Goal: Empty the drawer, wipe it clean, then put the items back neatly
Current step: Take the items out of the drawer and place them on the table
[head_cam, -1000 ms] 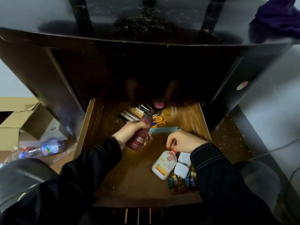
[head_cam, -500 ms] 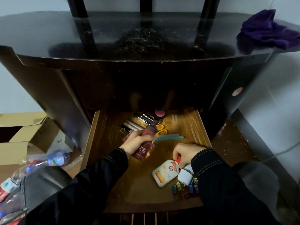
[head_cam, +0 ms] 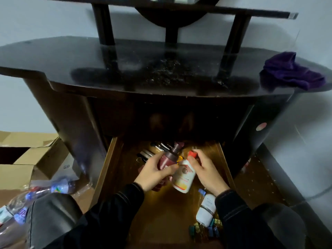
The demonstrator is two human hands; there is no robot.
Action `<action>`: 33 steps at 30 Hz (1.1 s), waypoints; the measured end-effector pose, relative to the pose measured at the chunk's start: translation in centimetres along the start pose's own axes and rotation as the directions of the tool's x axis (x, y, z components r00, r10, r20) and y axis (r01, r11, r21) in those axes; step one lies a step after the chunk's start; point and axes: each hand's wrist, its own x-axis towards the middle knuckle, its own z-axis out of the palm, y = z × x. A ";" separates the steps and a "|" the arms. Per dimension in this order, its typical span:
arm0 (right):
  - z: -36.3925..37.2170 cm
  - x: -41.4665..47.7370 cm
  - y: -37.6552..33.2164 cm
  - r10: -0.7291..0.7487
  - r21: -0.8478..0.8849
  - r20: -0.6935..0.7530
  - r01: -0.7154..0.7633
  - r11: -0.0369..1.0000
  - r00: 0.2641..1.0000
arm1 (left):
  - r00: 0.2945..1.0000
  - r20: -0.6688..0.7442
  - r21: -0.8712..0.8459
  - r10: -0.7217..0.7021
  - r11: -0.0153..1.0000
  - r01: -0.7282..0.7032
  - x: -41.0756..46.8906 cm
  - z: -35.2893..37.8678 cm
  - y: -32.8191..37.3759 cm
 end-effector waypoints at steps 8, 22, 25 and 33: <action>-5.6 -0.3 -16.1 -0.477 -0.028 -0.240 0.485 0.874 0.846 | 0.819 -0.198 -0.087 0.539 0.822 -0.563 -2.7 -2.3 14.5; -3.0 23.8 -22.5 -0.078 -0.207 -0.354 0.003 0.978 0.932 | 0.804 -0.379 0.341 0.458 0.877 -0.339 16.7 -14.5 22.0; -2.7 23.3 -22.3 -0.133 -0.340 -0.291 0.028 0.940 0.947 | 0.829 -0.359 0.493 0.429 0.841 -0.221 17.8 -15.7 21.1; -3.5 20.3 -22.8 -0.241 -0.354 -0.138 0.180 0.918 0.961 | 0.772 -0.432 0.600 0.465 0.788 -0.139 16.7 -15.8 21.3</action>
